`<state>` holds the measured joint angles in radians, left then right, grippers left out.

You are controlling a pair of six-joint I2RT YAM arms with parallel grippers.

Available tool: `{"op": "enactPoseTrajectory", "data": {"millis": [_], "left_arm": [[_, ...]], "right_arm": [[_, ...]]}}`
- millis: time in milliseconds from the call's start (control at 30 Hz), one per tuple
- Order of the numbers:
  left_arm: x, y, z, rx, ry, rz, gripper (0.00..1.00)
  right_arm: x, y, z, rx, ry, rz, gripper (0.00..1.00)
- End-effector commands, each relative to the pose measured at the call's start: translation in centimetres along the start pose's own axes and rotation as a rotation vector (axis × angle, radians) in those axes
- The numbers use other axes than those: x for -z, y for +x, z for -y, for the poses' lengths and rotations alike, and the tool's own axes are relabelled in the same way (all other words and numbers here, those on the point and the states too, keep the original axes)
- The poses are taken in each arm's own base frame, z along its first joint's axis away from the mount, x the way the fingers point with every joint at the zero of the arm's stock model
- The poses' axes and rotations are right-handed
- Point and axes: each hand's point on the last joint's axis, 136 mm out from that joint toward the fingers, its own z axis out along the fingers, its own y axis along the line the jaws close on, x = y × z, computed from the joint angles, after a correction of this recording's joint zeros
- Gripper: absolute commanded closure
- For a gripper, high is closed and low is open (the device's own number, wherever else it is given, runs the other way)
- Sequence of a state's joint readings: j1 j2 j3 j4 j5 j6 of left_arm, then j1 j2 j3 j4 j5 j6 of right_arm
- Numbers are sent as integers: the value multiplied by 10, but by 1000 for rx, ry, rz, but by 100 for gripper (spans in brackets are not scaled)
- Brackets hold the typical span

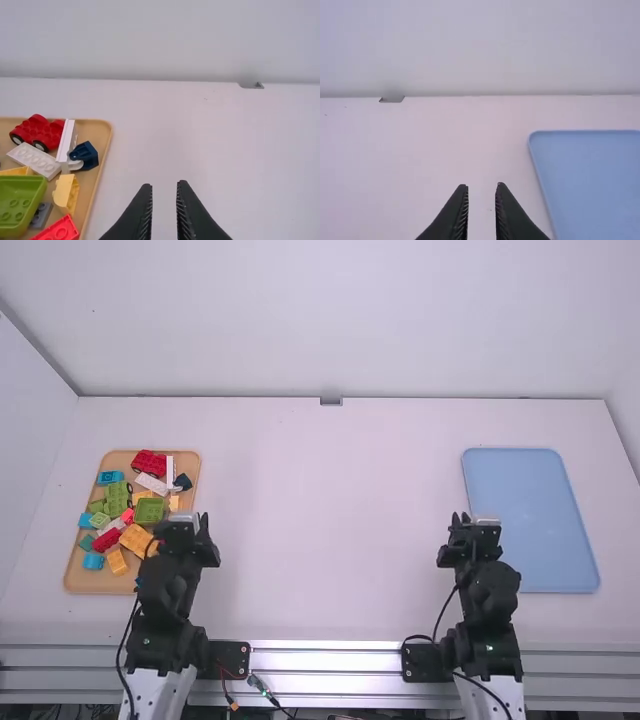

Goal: Assemble lego blocks to make yellow taxi

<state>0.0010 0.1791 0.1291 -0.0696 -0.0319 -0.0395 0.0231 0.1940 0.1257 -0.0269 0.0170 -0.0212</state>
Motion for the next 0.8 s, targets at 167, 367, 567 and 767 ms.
{"op": "enactPoseTrajectory", "data": {"millis": [167, 367, 567, 767], "left_arm": [[-3, -22, -12, 43, -73, -68, 74], [-12, -31, -22, 119, -137, -160, 62], [-23, -40, -30, 140, -193, -229, 51], [-36, -39, -44, 185, -278, -344, 39]], "right_arm": [[-4, -35, -3, 61, -3, -22, 74], [-18, -53, -11, 151, -28, -80, 62], [-34, -68, -24, 258, -66, -125, 51], [-59, -93, -31, 252, -36, -138, 39]]}}
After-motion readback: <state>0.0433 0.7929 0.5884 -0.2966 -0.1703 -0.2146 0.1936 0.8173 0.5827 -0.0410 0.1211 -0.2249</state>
